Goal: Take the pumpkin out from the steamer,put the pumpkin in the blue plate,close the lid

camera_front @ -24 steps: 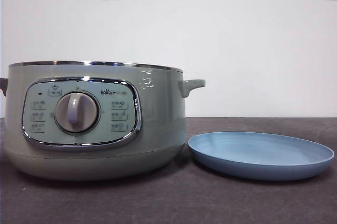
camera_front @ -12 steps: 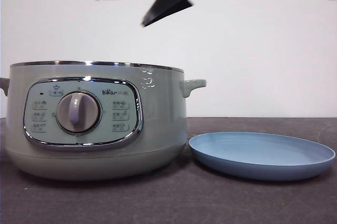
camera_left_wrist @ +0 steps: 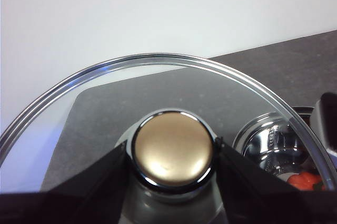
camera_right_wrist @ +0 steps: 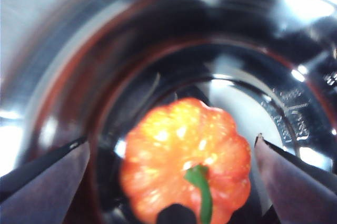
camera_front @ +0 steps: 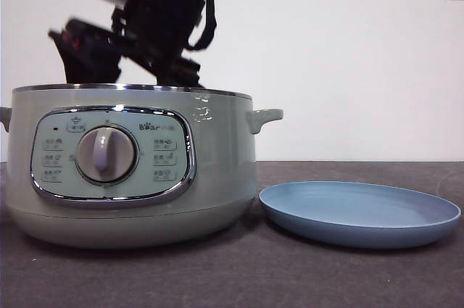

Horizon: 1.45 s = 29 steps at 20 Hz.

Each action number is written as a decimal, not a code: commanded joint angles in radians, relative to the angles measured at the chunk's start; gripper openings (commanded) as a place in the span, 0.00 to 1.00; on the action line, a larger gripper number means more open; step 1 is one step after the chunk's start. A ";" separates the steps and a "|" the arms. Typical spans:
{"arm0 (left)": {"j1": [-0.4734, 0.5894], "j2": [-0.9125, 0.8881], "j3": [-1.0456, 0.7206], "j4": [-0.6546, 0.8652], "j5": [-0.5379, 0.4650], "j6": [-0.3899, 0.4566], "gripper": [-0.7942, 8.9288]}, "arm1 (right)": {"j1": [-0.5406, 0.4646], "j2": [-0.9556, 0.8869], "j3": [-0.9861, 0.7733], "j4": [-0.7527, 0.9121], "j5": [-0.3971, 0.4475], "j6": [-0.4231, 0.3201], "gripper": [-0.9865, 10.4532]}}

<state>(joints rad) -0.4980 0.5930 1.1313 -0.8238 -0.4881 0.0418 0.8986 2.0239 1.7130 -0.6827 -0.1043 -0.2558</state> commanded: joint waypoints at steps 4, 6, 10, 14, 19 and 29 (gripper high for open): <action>0.000 -0.010 0.016 0.034 -0.008 0.003 0.07 | 0.000 0.041 0.000 0.008 0.006 -0.006 0.28; 0.000 -0.010 0.016 0.022 -0.008 0.003 0.07 | 0.000 0.041 0.000 0.009 0.006 -0.003 0.08; 0.000 -0.010 0.016 0.016 -0.006 0.003 0.07 | -0.001 0.024 0.001 0.020 0.006 -0.005 0.08; 0.000 -0.010 0.016 0.036 -0.001 0.003 0.07 | -0.022 -0.079 0.001 -0.016 0.042 -0.007 0.08; 0.000 0.002 0.016 0.068 0.051 0.003 0.07 | -0.154 -0.286 0.001 -0.237 0.061 0.035 0.08; 0.000 0.129 0.016 0.121 0.208 0.003 0.07 | -0.398 -0.494 -0.117 -0.488 0.085 0.243 0.08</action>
<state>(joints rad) -0.4980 0.7364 1.1313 -0.7612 -0.2760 0.0418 0.4969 1.5299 1.6161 -1.1694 -0.0193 -0.0433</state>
